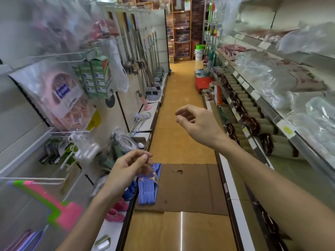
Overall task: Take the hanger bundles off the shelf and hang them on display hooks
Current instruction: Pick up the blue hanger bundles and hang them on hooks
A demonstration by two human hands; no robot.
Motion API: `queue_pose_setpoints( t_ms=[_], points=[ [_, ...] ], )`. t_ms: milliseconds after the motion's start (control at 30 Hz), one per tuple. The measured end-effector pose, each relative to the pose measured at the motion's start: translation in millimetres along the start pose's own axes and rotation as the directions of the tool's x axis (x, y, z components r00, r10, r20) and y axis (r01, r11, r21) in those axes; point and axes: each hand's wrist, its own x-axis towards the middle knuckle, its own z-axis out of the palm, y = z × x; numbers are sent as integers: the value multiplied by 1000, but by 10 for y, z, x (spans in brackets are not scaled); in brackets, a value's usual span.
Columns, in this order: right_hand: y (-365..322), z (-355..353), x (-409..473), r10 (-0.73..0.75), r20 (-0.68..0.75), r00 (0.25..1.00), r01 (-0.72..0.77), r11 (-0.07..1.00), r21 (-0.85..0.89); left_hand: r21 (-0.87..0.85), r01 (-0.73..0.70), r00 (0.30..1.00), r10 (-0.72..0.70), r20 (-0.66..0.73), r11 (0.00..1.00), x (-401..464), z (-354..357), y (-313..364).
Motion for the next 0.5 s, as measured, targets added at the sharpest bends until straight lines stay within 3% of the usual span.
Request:
queue_pose_setpoints(
  t_ms=[233,500],
  points=[
    [446,442,703,107,-12,994,-108,992,-67,3,58,998,-58,-1,998,917,-456,-345],
    [1158,1054,1147,226,53,973,-223,973,-50,10,186,983,-186,-4,983,1689,-481,-993]
  ],
)
